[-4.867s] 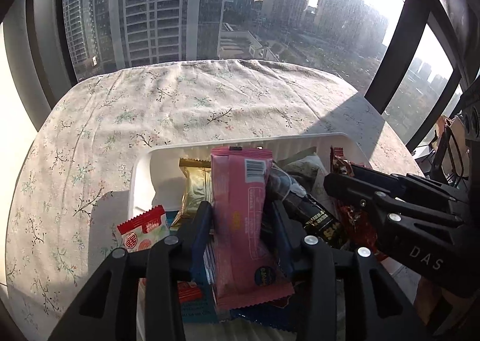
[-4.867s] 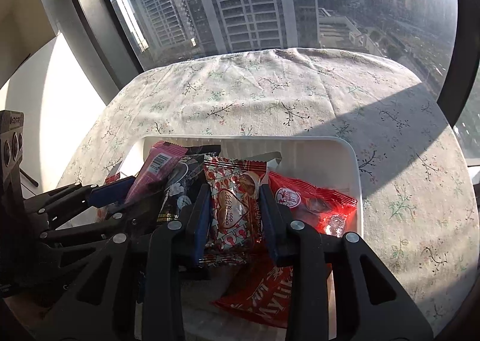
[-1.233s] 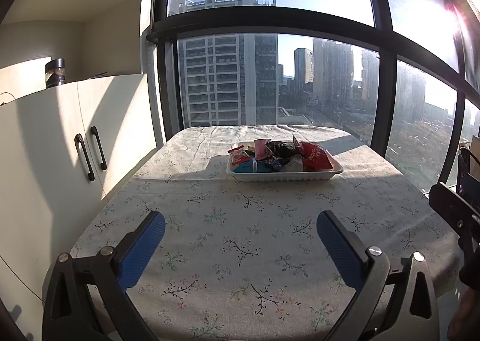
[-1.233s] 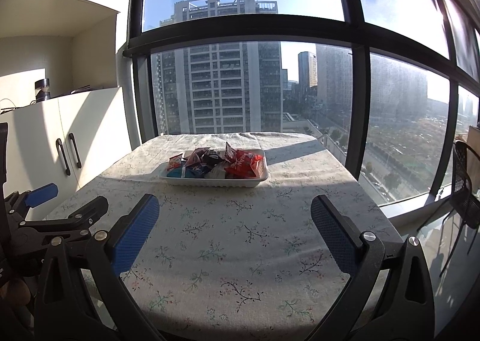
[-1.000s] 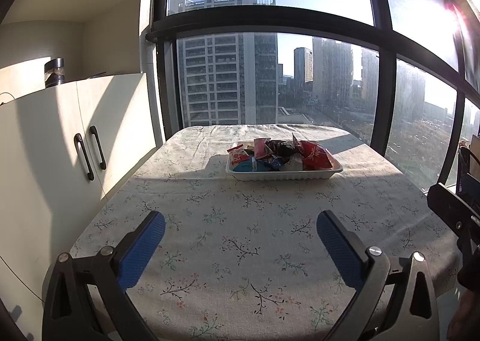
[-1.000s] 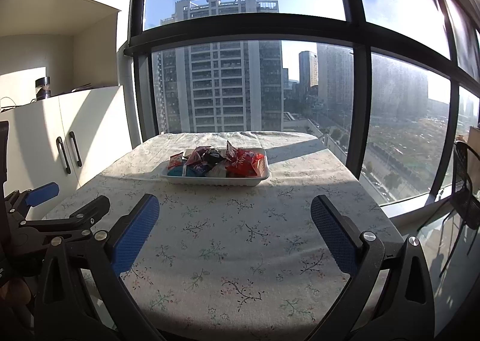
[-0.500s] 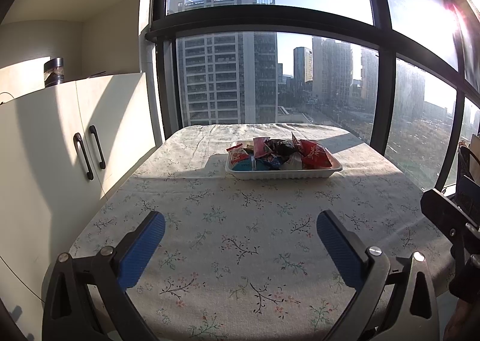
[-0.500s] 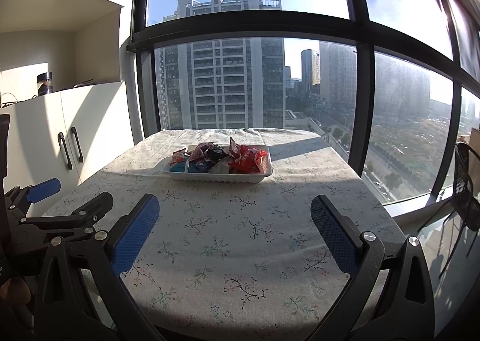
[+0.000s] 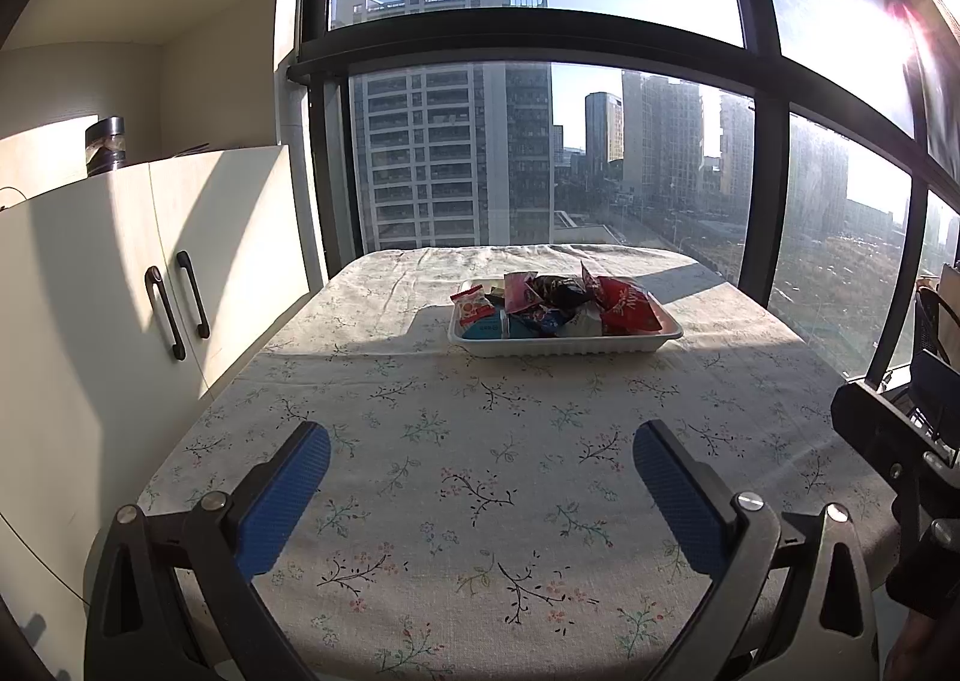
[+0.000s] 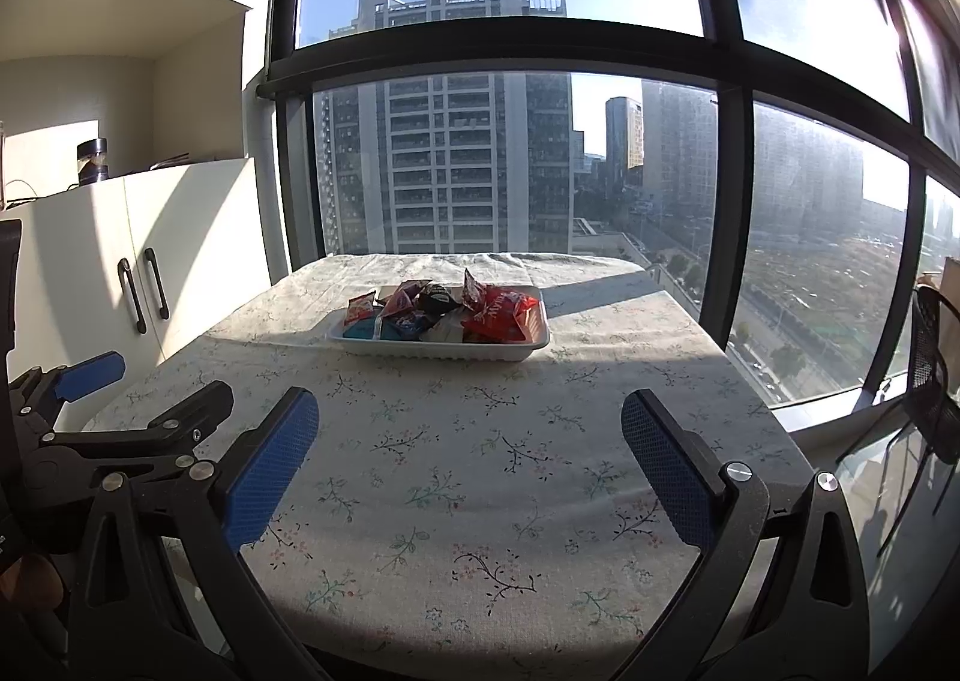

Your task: Organize snacks

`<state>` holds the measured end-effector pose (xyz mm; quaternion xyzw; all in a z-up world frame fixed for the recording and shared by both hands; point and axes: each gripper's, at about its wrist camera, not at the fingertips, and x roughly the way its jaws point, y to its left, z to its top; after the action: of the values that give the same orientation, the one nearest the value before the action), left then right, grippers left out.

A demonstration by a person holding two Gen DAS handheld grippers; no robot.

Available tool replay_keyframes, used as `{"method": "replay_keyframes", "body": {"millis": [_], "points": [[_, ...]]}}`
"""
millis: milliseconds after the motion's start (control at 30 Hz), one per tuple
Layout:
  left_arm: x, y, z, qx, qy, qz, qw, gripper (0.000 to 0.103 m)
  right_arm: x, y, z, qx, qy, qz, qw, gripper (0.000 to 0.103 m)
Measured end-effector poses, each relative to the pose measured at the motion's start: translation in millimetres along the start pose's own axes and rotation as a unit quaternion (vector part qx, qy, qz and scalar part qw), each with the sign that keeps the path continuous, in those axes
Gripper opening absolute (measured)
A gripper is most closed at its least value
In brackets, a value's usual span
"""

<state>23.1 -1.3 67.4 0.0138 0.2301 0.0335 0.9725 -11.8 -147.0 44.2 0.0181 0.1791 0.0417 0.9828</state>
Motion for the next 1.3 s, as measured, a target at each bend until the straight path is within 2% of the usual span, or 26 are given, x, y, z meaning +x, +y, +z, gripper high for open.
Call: {"method": "replay_keyframes", "body": {"millis": [1300], "points": [[0.8, -1.8, -1.1, 0.002, 0.002, -0.001, 1.0000, 0.103, 1.4, 2.3, -3.9, -0.003, 0.003, 0.003, 1.000, 0.102]]}}
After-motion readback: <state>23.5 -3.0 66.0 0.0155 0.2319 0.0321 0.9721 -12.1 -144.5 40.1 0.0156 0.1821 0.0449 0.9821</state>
